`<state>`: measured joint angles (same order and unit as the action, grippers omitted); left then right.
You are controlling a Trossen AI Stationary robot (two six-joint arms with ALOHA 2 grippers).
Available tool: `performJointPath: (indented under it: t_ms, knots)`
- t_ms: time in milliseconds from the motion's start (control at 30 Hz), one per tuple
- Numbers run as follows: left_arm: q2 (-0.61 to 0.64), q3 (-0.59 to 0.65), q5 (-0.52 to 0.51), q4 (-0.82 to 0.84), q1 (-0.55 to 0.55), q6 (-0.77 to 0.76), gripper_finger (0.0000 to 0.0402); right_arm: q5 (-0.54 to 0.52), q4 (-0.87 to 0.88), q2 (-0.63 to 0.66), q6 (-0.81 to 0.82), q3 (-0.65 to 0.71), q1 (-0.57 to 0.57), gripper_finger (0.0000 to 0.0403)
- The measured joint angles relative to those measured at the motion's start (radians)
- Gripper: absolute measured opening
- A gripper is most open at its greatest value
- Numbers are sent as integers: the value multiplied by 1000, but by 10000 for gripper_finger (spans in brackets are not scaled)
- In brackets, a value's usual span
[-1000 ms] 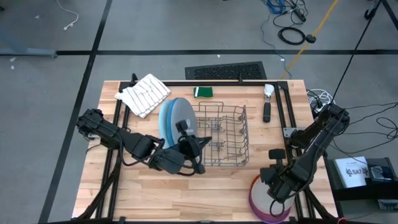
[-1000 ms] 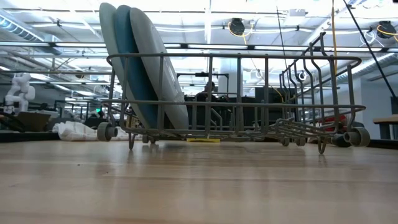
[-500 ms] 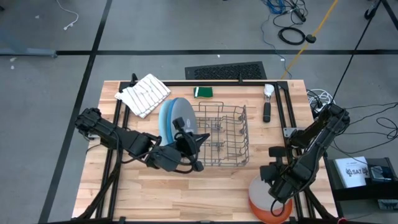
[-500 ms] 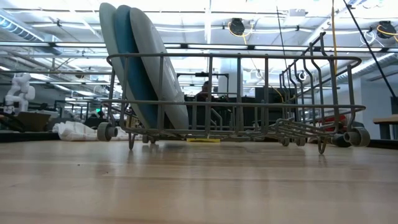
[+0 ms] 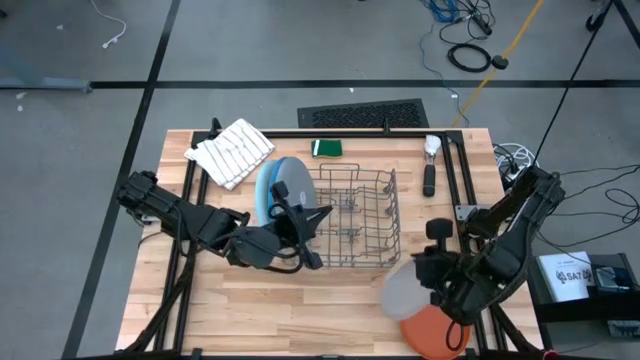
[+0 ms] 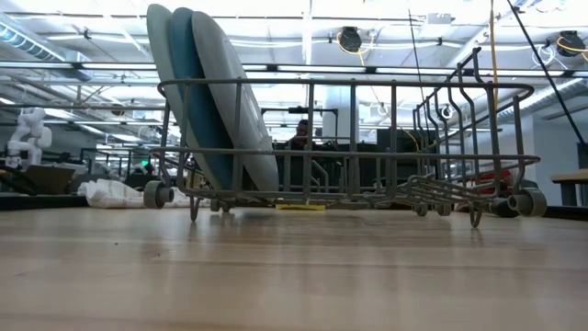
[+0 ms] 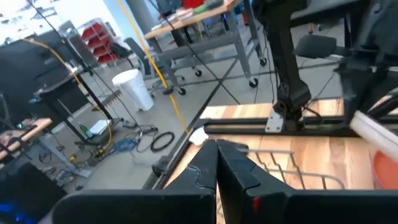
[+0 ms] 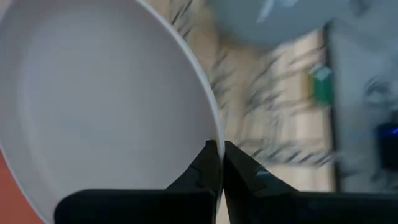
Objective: Sort dishes
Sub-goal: Put the white plate into the dish rack
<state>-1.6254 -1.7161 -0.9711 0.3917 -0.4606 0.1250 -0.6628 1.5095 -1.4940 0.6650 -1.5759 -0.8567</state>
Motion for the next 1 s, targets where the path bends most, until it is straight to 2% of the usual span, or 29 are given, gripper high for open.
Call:
performJointPath:
  t_ms: [133, 267, 467, 633, 767, 1000]
  knots:
    - [2, 0, 1, -61, -2, 113, 4, -161, -30, 0, -163, -79, 36, 0]
    - [4, 0, 1, -143, -3, 258, 4, -295, -131, 0, -387, -136, 81, 0]
    - [4, 0, -4, -217, -3, 521, 4, -389, -368, 0, -763, -162, 186, 0]
    - [18, 0, -103, -330, -5, 613, 11, -437, -444, -5, -901, -154, 297, 0]
    - [49, 0, -148, -300, -4, 519, 43, -480, -442, -6, -889, -121, 391, 0]
    - [68, 0, -150, -6, 52, 96, 98, -679, -443, -6, -667, -60, 488, 0]
